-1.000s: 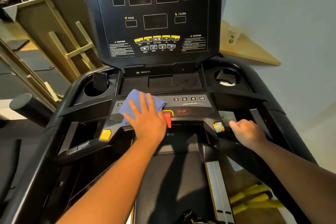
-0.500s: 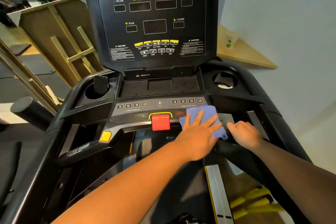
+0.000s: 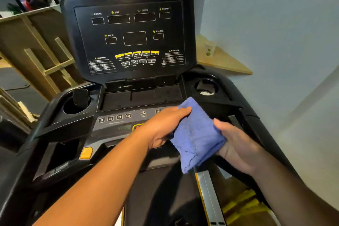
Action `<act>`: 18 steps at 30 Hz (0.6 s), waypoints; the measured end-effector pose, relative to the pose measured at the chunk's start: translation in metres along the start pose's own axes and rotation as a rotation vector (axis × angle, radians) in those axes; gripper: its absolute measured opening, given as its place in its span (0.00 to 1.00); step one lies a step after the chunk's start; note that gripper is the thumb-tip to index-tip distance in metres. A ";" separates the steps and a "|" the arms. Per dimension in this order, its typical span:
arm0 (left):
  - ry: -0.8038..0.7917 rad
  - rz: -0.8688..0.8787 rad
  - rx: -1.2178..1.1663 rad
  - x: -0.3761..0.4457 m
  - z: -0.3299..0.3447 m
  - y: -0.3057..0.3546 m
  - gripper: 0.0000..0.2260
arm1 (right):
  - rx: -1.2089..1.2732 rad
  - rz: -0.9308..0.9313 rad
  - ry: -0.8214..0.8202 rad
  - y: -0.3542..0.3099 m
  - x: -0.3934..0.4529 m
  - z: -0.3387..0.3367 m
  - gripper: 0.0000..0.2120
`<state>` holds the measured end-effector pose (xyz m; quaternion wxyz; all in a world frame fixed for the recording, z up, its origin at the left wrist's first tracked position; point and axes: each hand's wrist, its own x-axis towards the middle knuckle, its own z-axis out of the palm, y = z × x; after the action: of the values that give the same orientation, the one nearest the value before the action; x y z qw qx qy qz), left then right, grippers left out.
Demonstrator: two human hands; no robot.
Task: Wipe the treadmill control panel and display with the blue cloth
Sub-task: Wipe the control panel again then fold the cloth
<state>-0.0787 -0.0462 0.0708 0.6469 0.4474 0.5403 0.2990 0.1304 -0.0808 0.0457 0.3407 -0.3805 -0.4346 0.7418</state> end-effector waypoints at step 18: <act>-0.500 -0.098 -0.591 0.020 -0.010 -0.073 0.33 | -0.448 -0.191 0.143 -0.033 -0.007 0.003 0.15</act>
<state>-0.0905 -0.0573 -0.0037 0.8731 0.2745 0.2776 0.2920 0.1368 -0.0752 0.0782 0.3464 -0.4551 -0.5970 0.5626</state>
